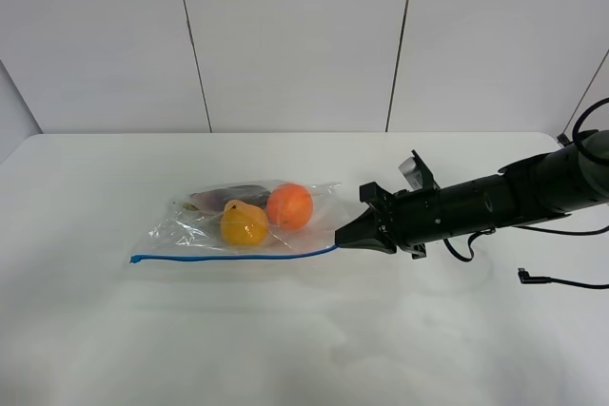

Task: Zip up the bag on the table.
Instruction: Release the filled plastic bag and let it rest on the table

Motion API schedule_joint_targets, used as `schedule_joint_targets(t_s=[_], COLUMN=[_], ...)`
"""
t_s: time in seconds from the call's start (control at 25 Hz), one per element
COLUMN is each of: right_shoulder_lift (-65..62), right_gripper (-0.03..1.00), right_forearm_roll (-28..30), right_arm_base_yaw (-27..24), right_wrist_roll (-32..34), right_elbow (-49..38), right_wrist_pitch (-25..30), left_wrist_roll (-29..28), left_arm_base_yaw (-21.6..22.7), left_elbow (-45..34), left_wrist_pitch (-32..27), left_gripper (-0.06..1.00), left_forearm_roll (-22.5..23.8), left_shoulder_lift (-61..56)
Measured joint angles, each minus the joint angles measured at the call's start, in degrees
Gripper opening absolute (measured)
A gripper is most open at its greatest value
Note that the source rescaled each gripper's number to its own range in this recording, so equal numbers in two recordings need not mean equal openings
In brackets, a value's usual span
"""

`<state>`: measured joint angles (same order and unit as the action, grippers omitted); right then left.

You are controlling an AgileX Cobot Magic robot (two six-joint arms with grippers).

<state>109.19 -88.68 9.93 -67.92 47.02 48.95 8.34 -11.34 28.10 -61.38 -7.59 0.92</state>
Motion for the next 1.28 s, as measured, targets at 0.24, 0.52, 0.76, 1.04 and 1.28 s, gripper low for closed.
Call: schedule_joint_targets(t_s=[0.24,0.52,0.76,1.04,1.28], right_shoulder_lift=[0.00,0.00,0.00,0.00,0.00], right_gripper=[0.00,0.00,0.00,0.07,0.28], right_forearm_roll=[0.00,0.00,-0.30,-0.60,-0.60], right_arm_base_yaw=[0.00,0.00,0.00,0.00,0.00], right_wrist_roll=[-0.07,-0.25,-0.29,-0.82,-1.32], right_elbow=[0.00,0.00,0.00,0.00,0.00], right_wrist_pitch=[0.00,0.05,0.05,0.17,0.80], left_wrist_roll=[-0.01,-0.01,-0.01,-0.01,-0.01], left_arm_base_yaw=[0.00,0.00,0.00,0.00,0.00], left_elbow=[0.00,0.00,0.00,0.00,0.00], left_wrist_pitch=[0.00,0.00,0.00,0.00,0.00], left_gripper=[0.97,0.97,0.97,0.97,0.97], left_forearm_roll=[0.00,0.00,0.00,0.00,0.00], left_shoulder_lift=[0.00,0.00,0.00,0.00,0.00])
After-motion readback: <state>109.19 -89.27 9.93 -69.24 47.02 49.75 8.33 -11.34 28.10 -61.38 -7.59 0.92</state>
